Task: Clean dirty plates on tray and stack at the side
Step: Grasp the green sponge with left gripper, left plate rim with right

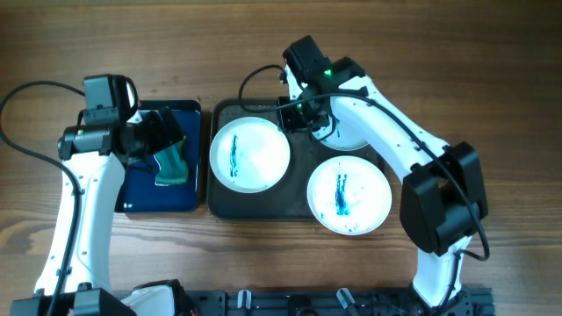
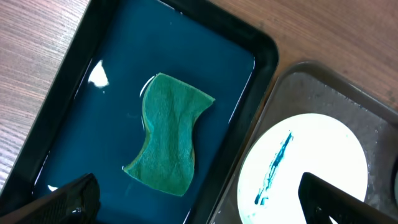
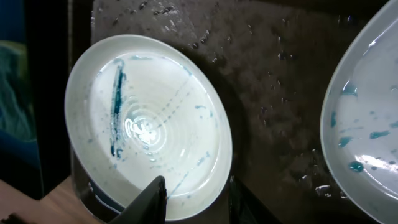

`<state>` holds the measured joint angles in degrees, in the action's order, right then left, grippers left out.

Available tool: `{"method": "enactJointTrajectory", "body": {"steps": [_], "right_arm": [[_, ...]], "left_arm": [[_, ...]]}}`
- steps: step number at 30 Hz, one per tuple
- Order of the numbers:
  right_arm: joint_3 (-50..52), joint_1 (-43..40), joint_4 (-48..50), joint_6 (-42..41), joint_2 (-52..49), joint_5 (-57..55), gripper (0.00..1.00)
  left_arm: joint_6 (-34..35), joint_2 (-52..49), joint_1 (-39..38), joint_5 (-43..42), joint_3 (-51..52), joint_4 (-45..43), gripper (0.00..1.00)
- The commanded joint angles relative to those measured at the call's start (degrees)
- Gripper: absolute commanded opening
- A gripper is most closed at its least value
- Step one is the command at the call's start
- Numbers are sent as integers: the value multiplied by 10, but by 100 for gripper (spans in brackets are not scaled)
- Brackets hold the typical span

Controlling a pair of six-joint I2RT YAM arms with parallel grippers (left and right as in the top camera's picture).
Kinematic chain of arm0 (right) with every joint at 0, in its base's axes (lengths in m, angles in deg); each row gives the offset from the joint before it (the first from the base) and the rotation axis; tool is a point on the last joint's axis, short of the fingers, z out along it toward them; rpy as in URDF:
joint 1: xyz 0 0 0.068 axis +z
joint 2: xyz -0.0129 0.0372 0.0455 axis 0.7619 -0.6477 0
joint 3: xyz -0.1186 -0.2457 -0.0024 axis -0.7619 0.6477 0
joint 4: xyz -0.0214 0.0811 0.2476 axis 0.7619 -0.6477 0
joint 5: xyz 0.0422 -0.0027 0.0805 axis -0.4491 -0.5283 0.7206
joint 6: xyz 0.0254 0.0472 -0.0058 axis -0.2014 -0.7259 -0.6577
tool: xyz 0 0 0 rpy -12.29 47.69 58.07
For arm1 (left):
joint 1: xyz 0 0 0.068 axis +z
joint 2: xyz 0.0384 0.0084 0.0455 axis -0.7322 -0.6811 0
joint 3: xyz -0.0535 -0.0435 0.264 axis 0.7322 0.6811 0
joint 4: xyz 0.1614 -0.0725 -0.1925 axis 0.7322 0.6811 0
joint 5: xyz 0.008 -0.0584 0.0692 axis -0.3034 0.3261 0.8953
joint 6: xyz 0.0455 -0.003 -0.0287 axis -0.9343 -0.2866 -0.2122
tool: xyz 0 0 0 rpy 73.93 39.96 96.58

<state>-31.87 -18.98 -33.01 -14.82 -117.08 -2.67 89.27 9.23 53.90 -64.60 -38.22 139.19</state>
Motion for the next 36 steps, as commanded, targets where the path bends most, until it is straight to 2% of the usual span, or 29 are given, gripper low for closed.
{"method": "enactJointTrajectory", "body": {"steps": [1,5,6,15,19,22,24,28,31,34,36], "right_arm": [[-14,-2,-36,43,-2,-3,34],[41,2,21,72,-3,-7,34],[52,2,24,75,-3,-7,34],[160,2,136,108,-4,-5,32],[164,18,169,175,-26,5,30],[164,21,174,155,-40,-31,13],[164,21,179,106,-40,-87,4],[164,15,175,88,-40,-113,4],[164,15,172,85,-40,-119,4],[164,15,173,71,-40,-119,4],[164,15,173,71,-40,-119,4]], "left_arm": [[5,-4,2,-14,-5,33,100],[15,-4,2,12,-5,-2,100],[32,-4,2,12,-5,-1,100],[33,-5,2,12,-5,25,100],[31,-6,2,12,-5,30,100],[31,-6,2,12,-5,38,100],[31,-7,2,13,-5,35,100],[21,-36,2,30,-3,-30,99],[5,-105,2,60,-3,-41,90],[-13,-177,2,51,-3,-43,74],[11,-204,2,19,-3,-46,62]]}}
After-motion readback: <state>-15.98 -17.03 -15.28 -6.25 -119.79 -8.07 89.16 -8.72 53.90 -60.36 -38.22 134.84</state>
